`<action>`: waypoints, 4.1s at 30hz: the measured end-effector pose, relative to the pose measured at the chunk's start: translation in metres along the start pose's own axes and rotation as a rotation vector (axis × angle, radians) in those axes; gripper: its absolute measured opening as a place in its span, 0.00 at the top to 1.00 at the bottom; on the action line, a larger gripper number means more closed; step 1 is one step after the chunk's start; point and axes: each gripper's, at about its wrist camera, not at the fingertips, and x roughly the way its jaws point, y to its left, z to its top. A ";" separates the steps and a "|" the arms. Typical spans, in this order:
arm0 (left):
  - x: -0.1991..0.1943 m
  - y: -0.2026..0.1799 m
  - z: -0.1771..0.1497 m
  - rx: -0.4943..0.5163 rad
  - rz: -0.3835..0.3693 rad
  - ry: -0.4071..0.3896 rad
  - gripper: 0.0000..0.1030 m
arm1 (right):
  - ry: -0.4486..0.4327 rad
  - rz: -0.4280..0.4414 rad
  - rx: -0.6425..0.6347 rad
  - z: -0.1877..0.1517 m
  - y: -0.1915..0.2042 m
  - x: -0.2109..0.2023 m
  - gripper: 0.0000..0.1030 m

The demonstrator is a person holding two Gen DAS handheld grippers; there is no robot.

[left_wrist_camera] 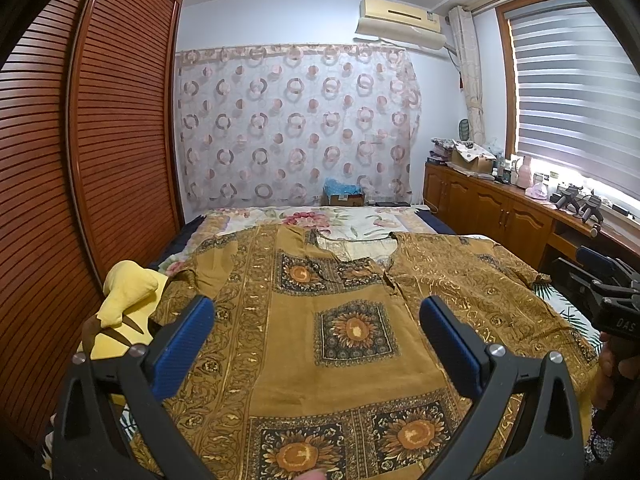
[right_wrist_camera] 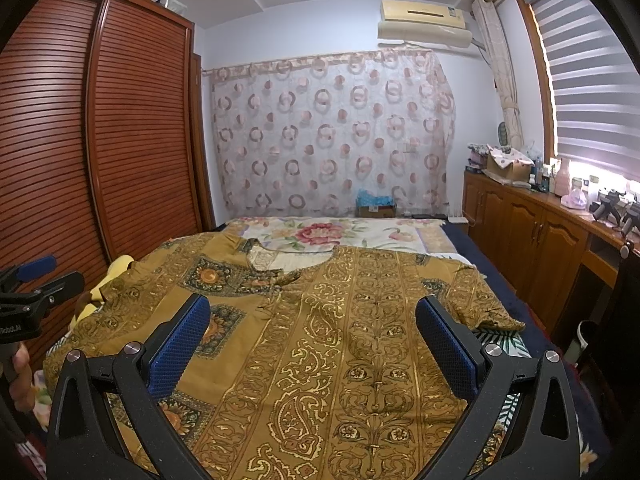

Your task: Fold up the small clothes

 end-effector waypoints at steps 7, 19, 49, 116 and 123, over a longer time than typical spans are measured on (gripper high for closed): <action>0.019 0.012 -0.006 -0.010 0.004 0.054 0.00 | 0.026 0.036 0.002 -0.001 0.006 0.012 0.00; 0.060 0.064 -0.021 -0.015 0.039 0.143 0.00 | 0.086 0.120 -0.045 -0.013 0.015 0.055 0.02; 0.176 0.241 -0.053 -0.319 -0.058 0.465 0.52 | 0.244 0.343 -0.149 -0.007 0.079 0.129 0.02; 0.186 0.197 -0.043 -0.283 -0.168 0.488 0.86 | 0.268 0.297 -0.108 -0.020 0.046 0.128 0.02; 0.162 0.187 -0.018 -0.191 -0.103 0.393 1.00 | 0.265 0.292 -0.101 -0.022 0.041 0.129 0.02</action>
